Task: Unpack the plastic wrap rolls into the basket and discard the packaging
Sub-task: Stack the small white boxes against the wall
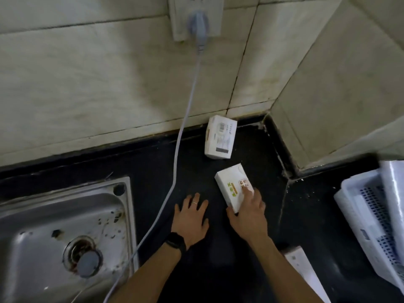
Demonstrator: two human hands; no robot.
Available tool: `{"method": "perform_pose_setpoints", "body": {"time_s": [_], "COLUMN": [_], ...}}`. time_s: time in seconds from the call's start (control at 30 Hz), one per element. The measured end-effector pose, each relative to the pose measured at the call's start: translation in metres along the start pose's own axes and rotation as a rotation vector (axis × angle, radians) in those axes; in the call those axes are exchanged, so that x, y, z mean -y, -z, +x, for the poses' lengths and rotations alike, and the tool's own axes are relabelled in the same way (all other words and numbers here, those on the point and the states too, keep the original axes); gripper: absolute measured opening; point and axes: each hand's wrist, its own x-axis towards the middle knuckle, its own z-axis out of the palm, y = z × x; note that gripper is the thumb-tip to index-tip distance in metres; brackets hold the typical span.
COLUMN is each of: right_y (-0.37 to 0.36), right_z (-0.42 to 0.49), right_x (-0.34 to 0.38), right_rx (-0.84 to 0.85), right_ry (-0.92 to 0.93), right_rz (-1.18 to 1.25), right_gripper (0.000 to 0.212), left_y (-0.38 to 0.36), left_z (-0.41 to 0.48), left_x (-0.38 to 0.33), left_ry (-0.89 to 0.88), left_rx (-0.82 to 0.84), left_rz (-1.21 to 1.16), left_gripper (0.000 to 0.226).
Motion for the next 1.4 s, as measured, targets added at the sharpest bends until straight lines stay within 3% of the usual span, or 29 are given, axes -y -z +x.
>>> {"method": "perform_pose_setpoints", "body": {"time_s": [0.1,0.2,0.37,0.43,0.6,0.77,0.83,0.93,1.0,1.07,1.17,1.27,1.4], "right_y": [0.013,0.037,0.07,0.076,0.086,0.079,0.085,0.097,0.097,0.095,0.097,0.096,0.099], "right_z": [0.005,0.017,0.065,0.093,0.156,0.177,0.177,0.163,0.139,0.108,0.073,0.061,0.058], "right_x": [-0.01,-0.022,-0.025,-0.02,-0.004,-0.008,-0.008,-0.004,-0.001,0.004,0.018,0.022,0.024], "right_rx": [-0.009,-0.03,-0.23,-0.273,-0.23,-0.147,-0.109,-0.12,-0.247,-0.264,0.168,0.433,0.457], "right_ry": [0.021,-0.079,-0.139,-0.1,-0.067,-0.1,-0.092,-0.071,-0.046,-0.056,-0.278,-0.327,-0.31], "right_rz": [0.149,0.446,0.336,0.247,0.007,-0.172,-0.207,-0.188,0.0,0.402,1.085,1.274,1.39], "right_gripper": [0.077,0.074,0.079,0.083,0.084,0.082,0.085,0.085,0.079,0.074,0.063,0.047,0.034], "left_y": [0.024,0.055,0.101,0.107,0.104,0.101,0.103,0.113,0.119,0.121,0.12,0.115,0.11], "left_z": [0.022,0.059,0.13,0.147,0.154,0.144,0.14,0.13,0.12,0.11,0.099,0.09,0.081], "left_x": [-0.005,-0.014,-0.029,-0.031,-0.029,-0.021,-0.02,-0.026,-0.031,-0.035,-0.045,-0.057,-0.064], "left_ry": [0.081,0.237,0.428,0.467,0.459,0.448,0.43,0.413,0.397,0.414,0.431,0.439,0.395], "left_rx": [-0.069,-0.175,-0.185,-0.19,-0.204,-0.211,-0.195,-0.084,0.015,0.111,0.251,0.362,0.413], "left_rz": [-0.078,-0.471,-1.154,-1.231,-1.104,-1.162,-1.267,-1.639,-1.877,-2.058,-2.158,-2.115,-1.864], "left_gripper": [0.053,0.055,0.09,0.092,0.049,0.032,0.028,0.027,0.029,0.033,0.036,0.036,0.033]}}
